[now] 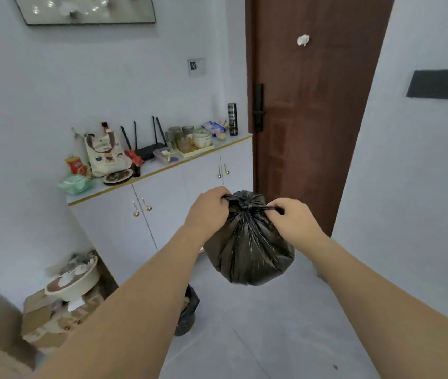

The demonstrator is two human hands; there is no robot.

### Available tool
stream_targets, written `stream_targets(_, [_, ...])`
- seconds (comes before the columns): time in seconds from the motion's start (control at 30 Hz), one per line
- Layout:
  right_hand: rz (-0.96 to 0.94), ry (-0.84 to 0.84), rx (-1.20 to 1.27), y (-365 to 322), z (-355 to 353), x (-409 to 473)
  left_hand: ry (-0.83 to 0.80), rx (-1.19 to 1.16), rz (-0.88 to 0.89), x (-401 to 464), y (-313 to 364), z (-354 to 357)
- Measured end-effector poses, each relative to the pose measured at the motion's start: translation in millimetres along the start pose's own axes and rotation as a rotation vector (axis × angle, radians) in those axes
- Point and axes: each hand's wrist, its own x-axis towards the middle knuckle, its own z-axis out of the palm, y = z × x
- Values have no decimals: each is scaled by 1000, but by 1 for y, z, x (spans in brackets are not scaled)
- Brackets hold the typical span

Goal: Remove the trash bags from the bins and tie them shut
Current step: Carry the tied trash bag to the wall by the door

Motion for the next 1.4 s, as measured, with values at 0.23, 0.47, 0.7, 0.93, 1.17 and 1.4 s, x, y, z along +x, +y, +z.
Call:
stream_targets(0.23, [281,215,-43,92,-69,13,-236,-112,226,81,74,124])
stream_targets(0.47, [507,395,-70,192,-150,-10,-475,-144,413,105,172,239])
stream_targets(0.7, [598,444,20,263,-157,25,-541,-164,413,154,194,313])
stream_targets(0.93, [727,403,34,355,-131,91,-630,-195,343,221,159,423])
stream_targets(1.17, [856,368,15,519,-69,125,-795,-244,281,248,94,607])
stream_targets(1.4, [942,353,-3,752,54,90,-861,-234,244,204,-7,848])
